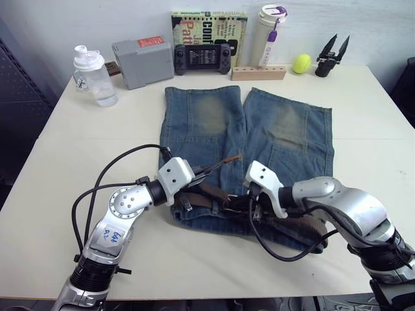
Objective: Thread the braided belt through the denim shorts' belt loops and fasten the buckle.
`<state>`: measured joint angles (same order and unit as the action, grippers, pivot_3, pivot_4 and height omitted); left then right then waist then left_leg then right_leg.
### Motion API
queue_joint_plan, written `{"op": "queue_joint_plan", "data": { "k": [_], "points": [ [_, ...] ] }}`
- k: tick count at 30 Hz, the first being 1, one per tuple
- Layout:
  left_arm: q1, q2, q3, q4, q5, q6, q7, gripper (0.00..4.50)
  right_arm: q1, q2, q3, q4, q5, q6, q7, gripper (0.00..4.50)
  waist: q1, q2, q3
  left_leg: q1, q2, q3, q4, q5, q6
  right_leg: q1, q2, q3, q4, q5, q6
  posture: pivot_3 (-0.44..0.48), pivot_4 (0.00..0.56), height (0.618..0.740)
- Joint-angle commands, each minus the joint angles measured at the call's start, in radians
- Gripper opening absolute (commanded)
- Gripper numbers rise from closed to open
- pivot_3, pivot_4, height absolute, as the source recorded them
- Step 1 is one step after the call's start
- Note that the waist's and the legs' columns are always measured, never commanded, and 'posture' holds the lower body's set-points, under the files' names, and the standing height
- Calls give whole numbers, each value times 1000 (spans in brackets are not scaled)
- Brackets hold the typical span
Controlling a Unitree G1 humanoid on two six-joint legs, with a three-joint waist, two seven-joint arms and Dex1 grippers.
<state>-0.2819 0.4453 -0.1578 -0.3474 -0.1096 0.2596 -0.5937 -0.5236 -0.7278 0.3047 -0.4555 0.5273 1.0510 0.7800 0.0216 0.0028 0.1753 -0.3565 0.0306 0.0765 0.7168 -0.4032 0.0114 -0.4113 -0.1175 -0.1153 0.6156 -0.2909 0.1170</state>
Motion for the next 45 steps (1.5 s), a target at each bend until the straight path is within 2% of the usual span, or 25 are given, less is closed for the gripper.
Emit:
{"op": "queue_joint_plan", "data": {
  "k": [1, 4, 7, 12, 33, 40, 45],
  "points": [
    [1, -3, 5, -42, 2, -11, 4, 0, -25, 0, -2, 9, -20, -20, 11, 64, 0, 0, 0, 0, 0, 0, 0, 0, 0, 0, 0, 0, 0, 0, 0, 0, 150, 731],
    [2, 2, 4, -36, 8, -18, 2, 0, -42, -12, -11, 5, -13, -22, 29, 64, 0, 0, 0, 0, 0, -1, 0, 0, 0, 0, 0, 0, 0, 0, 0, 0, 150, 731],
    [11, 41, -21, -5, 76, -84, -8, 0, -63, -32, -36, -12, 10, -15, 59, 64, 0, 0, 0, 0, 0, -2, 0, 0, 0, 0, 0, 0, 0, 0, 0, 0, 150, 731],
    [30, 35, -18, 1, 77, -109, -8, 0, -84, -40, -57, -15, 19, -8, 70, 64, 2, 0, 0, 0, 0, -2, 0, 0, 0, 0, 0, 0, 0, 0, 0, 0, 150, 731],
    [12, 25, -7, -17, 74, -90, -8, 0, -18, -7, 58, 27, -89, -56, 55, 64, 0, 0, 0, 0, 0, -5, 0, 0, 0, 0, 0, -1, 0, 0, 0, 0, 150, 731],
    [-5, 14, -12, -15, 77, -88, -5, 0, -32, -46, 168, 52, -159, -56, 109, 64, -1, 0, 0, 0, 0, -5, 0, 0, 0, 1, 0, -1, 0, 0, 0, 0, 150, 731],
    [-26, 3, -15, -19, 65, -86, -15, 0, -70, -34, 263, 85, -203, -13, 128, 64, -1, 0, -1, 1, 0, -5, 0, 0, 0, 1, 0, -1, 0, 0, 0, 0, 150, 731]
  ]
}}
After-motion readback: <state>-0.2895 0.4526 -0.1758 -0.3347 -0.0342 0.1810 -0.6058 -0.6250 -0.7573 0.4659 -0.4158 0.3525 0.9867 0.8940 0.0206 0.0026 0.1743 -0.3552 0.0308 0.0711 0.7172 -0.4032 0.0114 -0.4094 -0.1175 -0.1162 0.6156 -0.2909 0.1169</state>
